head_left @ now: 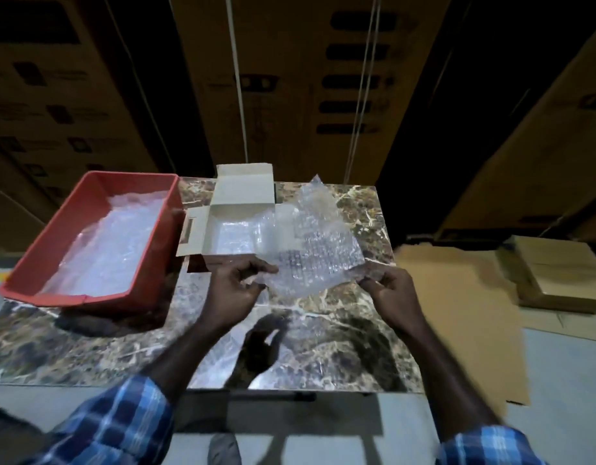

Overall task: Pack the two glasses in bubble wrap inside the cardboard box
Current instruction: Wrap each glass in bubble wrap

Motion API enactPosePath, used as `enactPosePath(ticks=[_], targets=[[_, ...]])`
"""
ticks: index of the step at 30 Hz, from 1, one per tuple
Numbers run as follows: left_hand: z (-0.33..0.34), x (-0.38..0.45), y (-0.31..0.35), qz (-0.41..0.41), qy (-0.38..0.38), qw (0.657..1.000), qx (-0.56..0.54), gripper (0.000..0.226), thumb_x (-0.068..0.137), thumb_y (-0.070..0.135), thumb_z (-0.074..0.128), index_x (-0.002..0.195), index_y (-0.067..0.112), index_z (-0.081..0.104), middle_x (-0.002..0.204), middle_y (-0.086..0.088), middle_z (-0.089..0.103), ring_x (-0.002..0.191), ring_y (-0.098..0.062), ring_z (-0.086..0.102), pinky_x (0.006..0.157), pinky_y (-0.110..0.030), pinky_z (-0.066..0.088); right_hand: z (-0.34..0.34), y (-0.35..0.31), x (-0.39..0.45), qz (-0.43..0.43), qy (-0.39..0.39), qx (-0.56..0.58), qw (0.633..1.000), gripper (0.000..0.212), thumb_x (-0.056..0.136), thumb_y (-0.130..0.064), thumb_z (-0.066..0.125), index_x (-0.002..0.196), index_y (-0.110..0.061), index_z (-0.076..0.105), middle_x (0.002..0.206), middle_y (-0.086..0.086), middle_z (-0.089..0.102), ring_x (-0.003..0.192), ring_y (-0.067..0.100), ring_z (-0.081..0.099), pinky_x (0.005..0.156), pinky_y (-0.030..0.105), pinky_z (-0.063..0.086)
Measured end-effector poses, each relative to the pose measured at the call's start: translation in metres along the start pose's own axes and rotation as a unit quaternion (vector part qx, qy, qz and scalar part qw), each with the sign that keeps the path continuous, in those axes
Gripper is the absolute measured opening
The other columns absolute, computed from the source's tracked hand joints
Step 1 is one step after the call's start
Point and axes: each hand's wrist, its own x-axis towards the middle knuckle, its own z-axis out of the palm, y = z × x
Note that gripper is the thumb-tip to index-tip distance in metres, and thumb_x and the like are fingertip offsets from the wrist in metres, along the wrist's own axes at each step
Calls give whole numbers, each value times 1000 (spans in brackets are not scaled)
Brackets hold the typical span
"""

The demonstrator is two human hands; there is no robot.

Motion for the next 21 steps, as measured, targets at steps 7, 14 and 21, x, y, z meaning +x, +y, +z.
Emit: enactPosePath(ticks=[7, 14, 21], targets=[[41, -49, -56, -6, -28, 993, 117, 36, 79, -7, 58, 106, 11, 73, 105, 24, 68, 104, 7, 64, 94, -6, 43, 2, 62, -31, 94, -10, -81, 992, 46, 81, 6, 63, 74, -37, 78, 96, -9, 77, 100, 13, 69, 96, 33, 51], [50, -91, -95, -19, -140, 974, 178, 37, 73, -3, 51, 102, 15, 67, 105, -4, 70, 93, -12, 64, 73, -15, 44, 8, 99, -74, 164, -23, -144, 975, 27, 85, 3, 63, 90, -17, 81, 85, -7, 74, 74, 4, 66, 64, 9, 45], [41, -93, -124, 68, -246, 927, 275, 39, 79, 1, 65, 118, 7, 66, 111, -7, 67, 113, -28, 59, 90, -28, 45, 14, 134, -102, 88, -76, -227, 967, 45, 69, 15, 56, 84, -19, 81, 104, -7, 70, 105, -6, 55, 90, -1, 33]])
